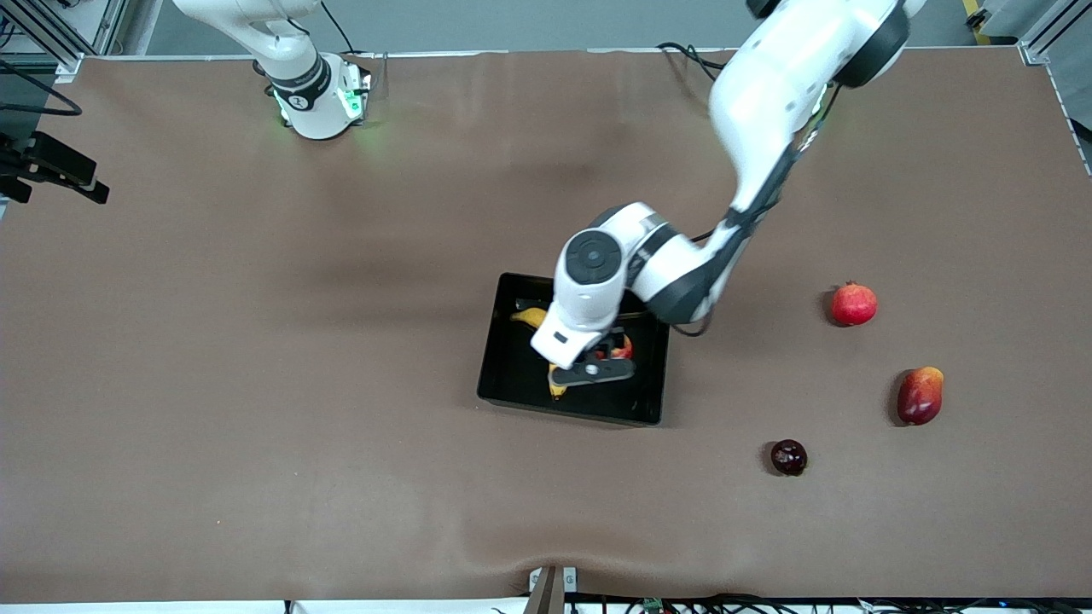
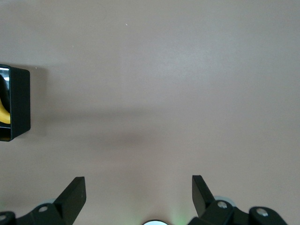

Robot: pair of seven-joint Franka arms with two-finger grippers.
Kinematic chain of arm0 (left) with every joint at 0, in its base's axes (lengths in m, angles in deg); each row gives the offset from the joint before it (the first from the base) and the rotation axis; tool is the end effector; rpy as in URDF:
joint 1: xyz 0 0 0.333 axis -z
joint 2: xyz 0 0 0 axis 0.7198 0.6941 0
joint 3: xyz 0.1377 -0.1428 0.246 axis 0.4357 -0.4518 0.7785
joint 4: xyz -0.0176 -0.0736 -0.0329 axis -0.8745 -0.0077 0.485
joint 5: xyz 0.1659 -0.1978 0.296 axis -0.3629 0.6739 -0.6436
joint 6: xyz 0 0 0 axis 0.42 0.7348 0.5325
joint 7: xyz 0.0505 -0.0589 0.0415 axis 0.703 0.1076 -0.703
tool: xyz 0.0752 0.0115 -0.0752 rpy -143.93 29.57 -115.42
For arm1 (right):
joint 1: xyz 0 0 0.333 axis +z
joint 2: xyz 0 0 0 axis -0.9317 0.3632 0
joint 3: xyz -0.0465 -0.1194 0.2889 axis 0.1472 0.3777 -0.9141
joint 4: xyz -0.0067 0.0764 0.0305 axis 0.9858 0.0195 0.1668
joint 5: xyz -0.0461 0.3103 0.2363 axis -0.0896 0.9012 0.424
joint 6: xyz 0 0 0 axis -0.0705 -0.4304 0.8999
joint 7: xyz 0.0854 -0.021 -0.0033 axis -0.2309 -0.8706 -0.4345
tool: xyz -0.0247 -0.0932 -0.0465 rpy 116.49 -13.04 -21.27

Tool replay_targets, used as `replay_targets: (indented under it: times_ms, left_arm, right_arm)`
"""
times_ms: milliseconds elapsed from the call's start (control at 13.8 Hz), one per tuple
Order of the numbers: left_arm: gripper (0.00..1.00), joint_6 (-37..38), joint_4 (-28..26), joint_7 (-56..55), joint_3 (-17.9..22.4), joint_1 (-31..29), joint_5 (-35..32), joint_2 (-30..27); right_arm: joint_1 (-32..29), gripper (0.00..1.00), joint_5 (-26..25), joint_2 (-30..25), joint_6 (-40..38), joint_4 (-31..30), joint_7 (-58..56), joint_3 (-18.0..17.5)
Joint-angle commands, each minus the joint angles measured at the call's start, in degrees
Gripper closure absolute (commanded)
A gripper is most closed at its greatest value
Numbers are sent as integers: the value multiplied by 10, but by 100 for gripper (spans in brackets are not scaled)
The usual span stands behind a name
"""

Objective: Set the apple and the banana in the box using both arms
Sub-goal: 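Release the banana and lift the left gripper away from the tray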

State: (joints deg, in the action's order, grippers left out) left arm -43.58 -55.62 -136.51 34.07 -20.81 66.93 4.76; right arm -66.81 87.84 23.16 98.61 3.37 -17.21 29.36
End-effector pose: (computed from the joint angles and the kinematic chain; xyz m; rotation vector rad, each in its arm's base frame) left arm 0.6101 -0.4464 0.3317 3.1149 0.1911 0.1653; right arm 0.5310 -0.0257 0.6721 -3.1035 0.0698 0.0618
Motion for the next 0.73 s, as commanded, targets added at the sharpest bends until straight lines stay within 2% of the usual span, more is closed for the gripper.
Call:
replay_targets:
  times_ms: [0,145,290,435,653]
  left_arm:
    - [0,85,-31,70,-2,-62,4,-107]
    - [0,130,-32,103,-3,-125,4,-150]
    - [0,158,-32,188,-4,-171,11,-183]
    - [0,185,-34,296,-4,-229,51,-214]
    - [0,242,-33,379,-4,-283,73,-259]
  right_arm:
    - [-2,0,-5,2,-4,6,2,-1]
    - [-3,0,-5,2,-4,6,2,0]
    - [-2,0,-5,2,-4,6,1,0]
    - [-2,0,-5,2,-3,6,2,0]
    - [-3,0,-5,2,-2,6,1,0]
